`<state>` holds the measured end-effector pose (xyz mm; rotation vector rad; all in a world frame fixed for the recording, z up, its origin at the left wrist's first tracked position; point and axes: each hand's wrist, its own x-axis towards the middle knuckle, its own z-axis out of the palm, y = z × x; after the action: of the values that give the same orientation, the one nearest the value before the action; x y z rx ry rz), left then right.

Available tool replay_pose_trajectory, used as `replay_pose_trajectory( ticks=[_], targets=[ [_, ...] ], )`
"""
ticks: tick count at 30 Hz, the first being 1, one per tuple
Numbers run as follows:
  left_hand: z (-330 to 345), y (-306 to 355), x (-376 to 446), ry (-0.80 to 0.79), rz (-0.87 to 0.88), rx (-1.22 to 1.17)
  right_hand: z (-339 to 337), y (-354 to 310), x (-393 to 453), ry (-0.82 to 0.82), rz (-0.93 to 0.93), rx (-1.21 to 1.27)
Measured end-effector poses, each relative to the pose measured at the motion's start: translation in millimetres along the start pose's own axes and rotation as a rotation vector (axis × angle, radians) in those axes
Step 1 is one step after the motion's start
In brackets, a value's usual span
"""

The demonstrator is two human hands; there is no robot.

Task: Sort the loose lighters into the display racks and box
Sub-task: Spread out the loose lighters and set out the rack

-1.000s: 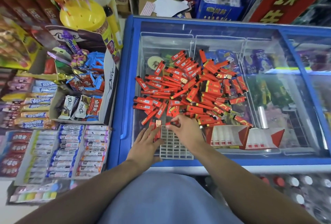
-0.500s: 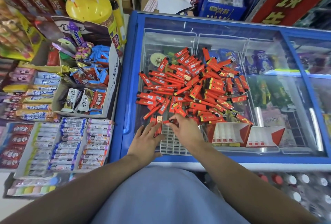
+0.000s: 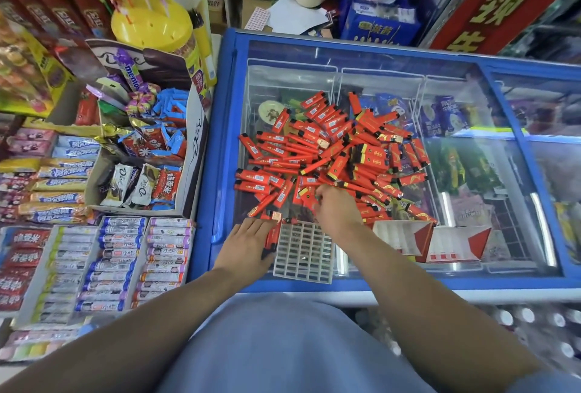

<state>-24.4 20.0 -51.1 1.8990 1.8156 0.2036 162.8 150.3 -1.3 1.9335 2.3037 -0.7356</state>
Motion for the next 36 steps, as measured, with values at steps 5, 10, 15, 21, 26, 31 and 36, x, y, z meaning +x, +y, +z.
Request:
replay_pose_trajectory(
  ticks=[5, 10, 15, 21, 26, 31, 36],
  targets=[
    [-4, 10, 3, -0.044, 0.039, -0.003, 10, -2, 11, -0.153, 0.027, -0.086],
    [1, 16, 0, -0.011, 0.119, -0.021, -12, 2, -16, 0.051, -0.045, -0.119],
    [-1, 47, 16, 0.190, 0.298, -0.069, -68, 56, -60, 0.079, 0.052, 0.132],
    [-7, 120, 53, -0.047, 0.277, -0.143, -103, 137, -91, 0.123, 0.110, 0.108],
    [2, 171, 92, -0.105, 0.158, -0.171, -70, 152, -86, 0.116, 0.096, 0.021],
    [11, 187, 103, -0.124, 0.100, -0.140, -44, 149, -79, 0.207, 0.063, 0.026],
    [2, 166, 91, -0.111, 0.112, -0.121, -24, 143, -78, 0.244, -0.070, -0.023]
  ],
)
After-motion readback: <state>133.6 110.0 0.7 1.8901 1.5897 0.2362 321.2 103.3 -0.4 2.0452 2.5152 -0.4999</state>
